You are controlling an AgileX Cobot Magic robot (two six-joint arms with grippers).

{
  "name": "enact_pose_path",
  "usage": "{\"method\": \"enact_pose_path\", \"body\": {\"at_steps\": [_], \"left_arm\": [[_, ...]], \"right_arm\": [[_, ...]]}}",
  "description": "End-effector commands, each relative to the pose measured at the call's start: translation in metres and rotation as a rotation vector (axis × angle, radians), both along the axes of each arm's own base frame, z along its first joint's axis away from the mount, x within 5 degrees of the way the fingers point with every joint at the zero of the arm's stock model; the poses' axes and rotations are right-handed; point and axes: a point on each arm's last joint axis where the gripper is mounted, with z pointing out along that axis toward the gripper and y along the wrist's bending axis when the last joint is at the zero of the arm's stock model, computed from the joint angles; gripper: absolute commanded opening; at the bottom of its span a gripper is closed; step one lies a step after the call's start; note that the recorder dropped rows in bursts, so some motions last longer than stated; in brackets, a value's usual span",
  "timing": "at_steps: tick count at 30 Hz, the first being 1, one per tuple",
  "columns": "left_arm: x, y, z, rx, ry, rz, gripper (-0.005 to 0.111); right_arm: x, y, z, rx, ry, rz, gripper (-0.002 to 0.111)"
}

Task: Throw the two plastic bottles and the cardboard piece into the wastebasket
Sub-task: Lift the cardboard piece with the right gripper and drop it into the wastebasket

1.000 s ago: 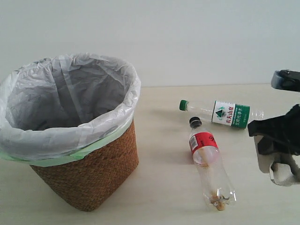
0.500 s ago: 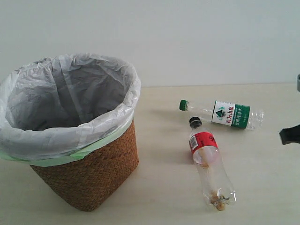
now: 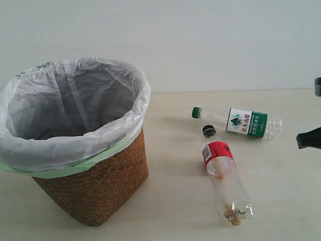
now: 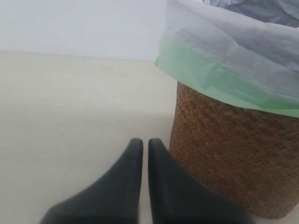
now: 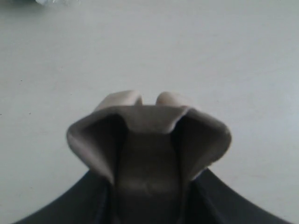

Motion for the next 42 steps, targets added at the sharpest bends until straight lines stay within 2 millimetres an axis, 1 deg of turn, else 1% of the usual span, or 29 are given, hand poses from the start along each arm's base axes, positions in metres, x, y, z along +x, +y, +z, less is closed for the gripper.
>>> {"method": "enact_pose_path", "body": {"at_steps": [1, 3, 5, 7, 9, 16, 17, 19, 21, 22, 23, 25, 26, 27, 28, 29, 30, 31, 32, 33, 35, 37, 38, 42], "left_arm": [[0.0, 0.0, -0.001, -0.002, -0.002, 0.002, 0.004], [0.0, 0.0, -0.001, -0.002, -0.002, 0.002, 0.004], [0.0, 0.0, -0.001, -0.002, -0.002, 0.002, 0.004], [0.0, 0.0, -0.001, -0.002, -0.002, 0.002, 0.004], [0.0, 0.0, -0.001, -0.002, -0.002, 0.002, 0.004], [0.0, 0.0, -0.001, -0.002, -0.002, 0.002, 0.004], [0.0, 0.0, -0.001, -0.002, -0.002, 0.002, 0.004], [0.0, 0.0, -0.001, -0.002, -0.002, 0.002, 0.004], [0.0, 0.0, -0.001, -0.002, -0.002, 0.002, 0.004], [0.0, 0.0, -0.001, -0.002, -0.002, 0.002, 0.004], [0.0, 0.0, -0.001, -0.002, -0.002, 0.002, 0.004], [0.0, 0.0, -0.001, -0.002, -0.002, 0.002, 0.004], [0.0, 0.0, -0.001, -0.002, -0.002, 0.002, 0.004], [0.0, 0.0, -0.001, -0.002, -0.002, 0.002, 0.004], [0.0, 0.0, -0.001, -0.002, -0.002, 0.002, 0.004], [0.0, 0.0, -0.001, -0.002, -0.002, 0.002, 0.004], [0.0, 0.0, -0.001, -0.002, -0.002, 0.002, 0.004], [0.0, 0.0, -0.001, -0.002, -0.002, 0.002, 0.004], [0.0, 0.0, -0.001, -0.002, -0.002, 0.002, 0.004], [0.0, 0.0, -0.001, -0.002, -0.002, 0.002, 0.004], [0.0, 0.0, -0.001, -0.002, -0.002, 0.002, 0.004], [0.0, 0.0, -0.001, -0.002, -0.002, 0.002, 0.004], [0.0, 0.0, -0.001, -0.002, -0.002, 0.002, 0.004], [0.0, 0.0, -0.001, -0.002, -0.002, 0.002, 0.004]], "right_arm": [[0.011, 0.005, -0.011, 0.034, -0.006, 0.041, 0.0], [0.013, 0.005, -0.011, 0.054, -0.021, 0.045, 0.0], [0.014, 0.0, -0.012, 0.115, -0.025, 0.056, 0.0], [0.015, -0.015, -0.013, 0.229, -0.024, 0.034, 0.0], [0.016, -0.021, -0.012, 0.284, -0.042, 0.016, 0.0], [0.017, -0.021, -0.011, 0.268, -0.06, 0.041, 0.0], [0.019, -0.021, -0.01, 0.269, -0.087, 0.037, 0.0], [0.023, -0.014, -0.005, 0.283, -0.114, 0.055, 0.0], [0.031, 0.005, 0.009, 0.286, -0.124, 0.136, 0.0], [0.036, 0.017, 0.021, 0.294, -0.137, 0.178, 0.0], [0.039, 0.041, 0.036, 0.32, -0.138, 0.249, 0.0], [0.045, 0.083, 0.07, 0.382, -0.192, 0.362, 0.002], [0.045, 0.115, 0.097, 0.433, -0.237, 0.455, 0.007], [0.043, 0.137, 0.117, 0.477, -0.273, 0.513, 0.016], [0.039, 0.162, 0.142, 0.535, -0.311, 0.581, 0.03], [0.035, 0.183, 0.158, 0.588, -0.315, 0.627, 0.045], [0.032, 0.201, 0.18, 0.638, -0.332, 0.661, 0.063], [0.03, 0.214, 0.197, 0.667, -0.333, 0.674, 0.075], [0.029, 0.222, 0.209, 0.686, -0.317, 0.657, 0.078], [0.029, 0.226, 0.22, 0.698, -0.306, 0.626, 0.076], [0.033, 0.231, 0.225, 0.637, -0.259, 0.614, 0.067], [0.036, 0.231, 0.22, 0.568, -0.198, 0.62, 0.059], [0.038, 0.227, 0.216, 0.518, -0.173, 0.608, 0.058], [0.043, 0.21, 0.198, 0.281, -0.107, 0.55, 0.058]]}}
